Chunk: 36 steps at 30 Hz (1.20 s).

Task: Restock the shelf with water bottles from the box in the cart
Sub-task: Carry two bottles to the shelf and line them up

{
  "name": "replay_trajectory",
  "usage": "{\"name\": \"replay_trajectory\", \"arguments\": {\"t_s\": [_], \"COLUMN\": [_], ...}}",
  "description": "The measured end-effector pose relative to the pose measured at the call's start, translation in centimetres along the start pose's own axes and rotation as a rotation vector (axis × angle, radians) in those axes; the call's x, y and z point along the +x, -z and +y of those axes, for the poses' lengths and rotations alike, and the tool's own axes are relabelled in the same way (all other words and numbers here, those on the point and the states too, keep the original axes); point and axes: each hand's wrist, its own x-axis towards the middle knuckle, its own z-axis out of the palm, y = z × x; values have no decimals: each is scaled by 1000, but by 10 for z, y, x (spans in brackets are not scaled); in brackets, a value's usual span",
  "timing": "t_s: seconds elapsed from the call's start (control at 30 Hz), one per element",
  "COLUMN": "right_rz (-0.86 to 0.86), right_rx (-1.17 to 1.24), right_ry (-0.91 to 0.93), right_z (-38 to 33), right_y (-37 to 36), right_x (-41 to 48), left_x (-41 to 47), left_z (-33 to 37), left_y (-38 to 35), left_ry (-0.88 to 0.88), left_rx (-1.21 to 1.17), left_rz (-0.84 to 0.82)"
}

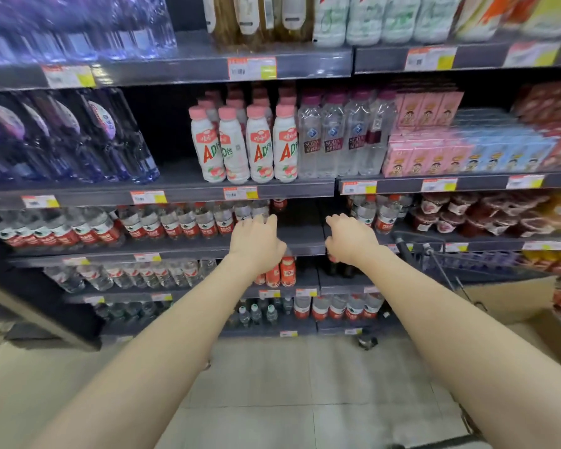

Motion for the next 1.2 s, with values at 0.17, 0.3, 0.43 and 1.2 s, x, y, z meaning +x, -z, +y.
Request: {"name": "replay_trajectory", "arguments": {"t_s": [0.17,0.3,0.43,1.2], "right_rz": [-40,-104,-140,-435], "right_rx": [32,34,19,38], "right_ry": [31,103,185,211], "right_z": [-1,-24,-65,-383], "right_y": [5,1,-14,-217], "right_x": [-15,-20,-18,65], "left_x": [-39,-74,-112,-145], "left_z": [-10,-27,-67,-406], "left_y": [-2,-12,-23,-182], "left_ry": [122,212,346,474], "left_rx": [61,56,49,-43], "left_rz": [-65,-128,-177,-442]}}
